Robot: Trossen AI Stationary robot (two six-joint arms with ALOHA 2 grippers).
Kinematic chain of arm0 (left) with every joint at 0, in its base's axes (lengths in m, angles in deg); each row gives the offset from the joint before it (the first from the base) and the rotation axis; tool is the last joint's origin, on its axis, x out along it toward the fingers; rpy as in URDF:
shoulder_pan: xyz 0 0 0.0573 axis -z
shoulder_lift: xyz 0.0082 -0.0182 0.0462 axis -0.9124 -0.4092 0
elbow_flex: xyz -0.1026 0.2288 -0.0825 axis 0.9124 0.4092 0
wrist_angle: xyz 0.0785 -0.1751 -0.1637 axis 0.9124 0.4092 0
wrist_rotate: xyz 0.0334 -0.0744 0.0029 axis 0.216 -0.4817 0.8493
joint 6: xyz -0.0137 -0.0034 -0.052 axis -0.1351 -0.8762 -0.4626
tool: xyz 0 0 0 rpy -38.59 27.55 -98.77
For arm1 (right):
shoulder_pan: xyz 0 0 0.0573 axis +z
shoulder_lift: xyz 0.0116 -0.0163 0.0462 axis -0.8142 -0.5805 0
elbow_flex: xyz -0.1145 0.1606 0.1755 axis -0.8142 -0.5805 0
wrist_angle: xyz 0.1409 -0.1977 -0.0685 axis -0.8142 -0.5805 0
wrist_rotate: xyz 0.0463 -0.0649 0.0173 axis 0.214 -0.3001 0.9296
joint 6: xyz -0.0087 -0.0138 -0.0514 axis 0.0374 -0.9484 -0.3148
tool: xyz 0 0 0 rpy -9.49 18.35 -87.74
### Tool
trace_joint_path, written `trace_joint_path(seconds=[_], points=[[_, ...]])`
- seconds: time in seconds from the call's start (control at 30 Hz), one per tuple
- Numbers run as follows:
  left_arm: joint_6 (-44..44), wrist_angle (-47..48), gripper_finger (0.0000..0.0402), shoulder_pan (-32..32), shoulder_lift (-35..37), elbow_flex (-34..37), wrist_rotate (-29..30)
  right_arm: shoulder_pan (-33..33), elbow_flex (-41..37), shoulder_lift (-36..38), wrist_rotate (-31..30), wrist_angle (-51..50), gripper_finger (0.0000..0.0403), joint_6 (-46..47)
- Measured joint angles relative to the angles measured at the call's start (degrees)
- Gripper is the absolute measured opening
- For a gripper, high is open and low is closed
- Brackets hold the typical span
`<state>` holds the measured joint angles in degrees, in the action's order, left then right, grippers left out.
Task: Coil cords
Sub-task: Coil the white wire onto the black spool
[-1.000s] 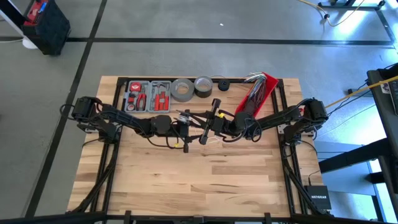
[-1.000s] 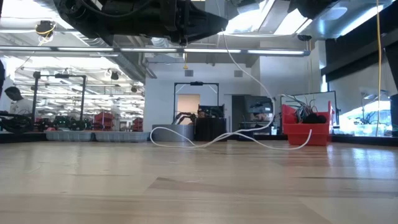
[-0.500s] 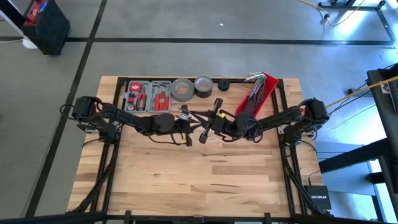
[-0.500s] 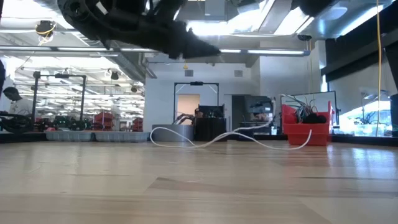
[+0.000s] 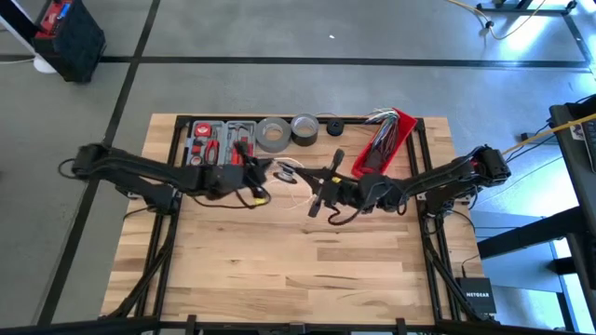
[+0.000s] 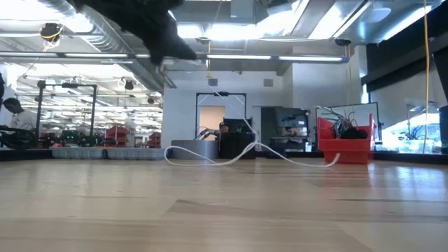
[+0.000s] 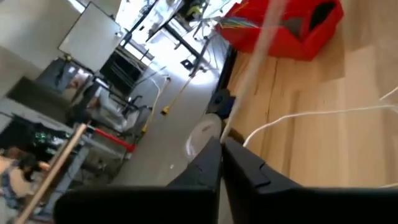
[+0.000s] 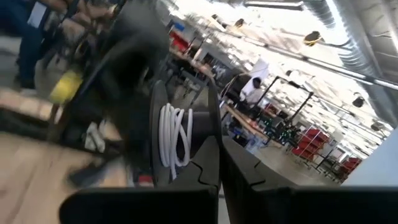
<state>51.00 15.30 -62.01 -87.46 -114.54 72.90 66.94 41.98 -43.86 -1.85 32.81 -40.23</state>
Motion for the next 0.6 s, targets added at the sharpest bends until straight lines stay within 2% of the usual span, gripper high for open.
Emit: trace_joint_path(seconds=[0.17,0.3,0.47,0.6], points=[[-7.9,11.3,0.0002,0.7,9.8,0.0,-0.5,-0.6,0.0,0.0,1.3,-7.0,0.0005,-2.9],[-13.7,14.1,0.0004,1.2,15.5,0.0,-5.6,-2.5,0.0,-0.4,1.6,-11.0,0.0005,-2.9],[-17.6,14.2,0.0003,1.2,17.6,0.0,-15.7,-5.7,0.0,-2.7,-1.0,-13.2,0.0005,-2.7],[-18.4,12.8,0.0005,1.2,16.7,0.0,-19.9,-7.7,0.0,-4.7,-2.3,-13.1,0.0005,-2.6]])
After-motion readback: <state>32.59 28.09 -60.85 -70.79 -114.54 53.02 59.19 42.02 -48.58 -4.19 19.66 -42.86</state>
